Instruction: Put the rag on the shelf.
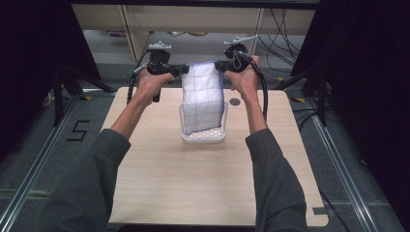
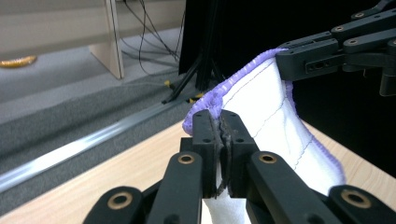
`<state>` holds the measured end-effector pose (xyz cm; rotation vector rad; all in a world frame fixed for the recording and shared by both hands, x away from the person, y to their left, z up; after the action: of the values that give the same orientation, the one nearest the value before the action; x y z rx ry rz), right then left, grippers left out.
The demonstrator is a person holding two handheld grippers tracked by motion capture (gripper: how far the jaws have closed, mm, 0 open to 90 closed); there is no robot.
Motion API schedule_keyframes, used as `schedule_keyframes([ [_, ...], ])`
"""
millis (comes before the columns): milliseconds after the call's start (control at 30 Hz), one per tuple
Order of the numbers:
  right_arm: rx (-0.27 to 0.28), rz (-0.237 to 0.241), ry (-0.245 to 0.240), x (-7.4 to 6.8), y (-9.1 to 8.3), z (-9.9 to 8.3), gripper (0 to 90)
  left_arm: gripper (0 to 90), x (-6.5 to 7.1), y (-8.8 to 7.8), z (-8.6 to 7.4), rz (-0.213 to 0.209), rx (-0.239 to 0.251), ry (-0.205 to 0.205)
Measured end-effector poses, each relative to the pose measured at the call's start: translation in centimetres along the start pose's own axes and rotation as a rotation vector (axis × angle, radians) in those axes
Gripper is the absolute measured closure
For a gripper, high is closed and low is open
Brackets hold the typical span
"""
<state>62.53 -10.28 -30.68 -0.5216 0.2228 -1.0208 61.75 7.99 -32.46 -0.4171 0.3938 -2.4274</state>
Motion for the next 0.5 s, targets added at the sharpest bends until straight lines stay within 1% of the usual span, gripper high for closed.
schedule_keyframes([
  [33, -0.019, -0.007, -0.006, 0.1, 0.4, -0.4, 85.8, 85.3, -0.1, 0.2, -0.3, -0.003, -0.002, -0.003],
  [100, -0.044, -0.015, 0.007, 0.2, 1.1, -1.1, 85.8, 85.3, -0.4, 0.6, -0.8, 0.008, -0.015, -0.008],
  [133, -0.048, -0.014, 0.004, 0.2, 1.5, -1.4, 85.7, 85.3, -0.7, 1.0, -1.2, 0.021, -0.027, -0.017],
  [167, -0.084, -0.015, 0.031, 0.2, 2.0, -2.0, 85.7, 85.4, -0.8, 1.1, -1.3, 0.020, -0.028, -0.018],
  [200, -0.072, -0.013, 0.018, 0.2, 2.3, -2.0, 85.7, 85.4, -1.0, 1.3, -1.6, 0.028, -0.037, -0.019],
  [233, -0.072, -0.013, 0.018, 0.2, 2.3, -2.0, 85.7, 85.4, -1.0, 1.3, -1.6, 0.028, -0.037, -0.019],
  [267, -0.089, -0.014, 0.035, 0.2, 3.0, -2.5, 85.6, 85.4, -1.2, 1.8, -2.1, 0.032, -0.062, -0.018],
  [300, -0.101, -0.016, 0.030, 0.3, 3.2, -2.7, 85.5, 85.3, -1.2, 1.9, -2.2, 0.035, -0.072, -0.019],
  [333, -0.102, -0.019, 0.027, 0.3, 3.5, -2.9, 85.4, 85.2, -1.3, 2.0, -2.5, 0.033, -0.082, -0.024],
  [367, -0.116, -0.011, 0.032, 0.3, 3.7, -3.1, 85.4, 85.2, -1.3, 2.0, -2.5, 0.033, -0.082, -0.024],
  [400, -0.125, -0.020, 0.032, 0.4, 4.0, -3.4, 85.2, 85.2, -1.3, 2.3, -2.9, 0.030, -0.098, -0.029],
  [433, -0.143, -0.018, 0.036, 0.4, 4.0, -3.7, 85.1, 85.2, -1.4, 2.4, -3.1, 0.030, -0.106, -0.027],
  [467, -0.141, -0.022, 0.039, 0.5, 4.2, -3.9, 84.9, 85.1, -1.4, 2.5, -3.4, 0.031, -0.113, -0.029],
  [500, -0.159, -0.013, 0.038, 0.5, 4.3, -4.2, 84.5, 85.0, -1.4, 2.6, -3.8, 0.027, -0.127, -0.027],
])
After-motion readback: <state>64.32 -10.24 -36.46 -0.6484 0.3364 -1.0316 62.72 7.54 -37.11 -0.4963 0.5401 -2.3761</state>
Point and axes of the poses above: each handheld gripper's, and its own axes: y roughly forward along the jaws, z roughly out of its top, x roughly to its right, the point moved 6 cm from there along y, roughly forward along the jaws, and after that the axes turned 7 degrees about -z, right-handed, at the moved point
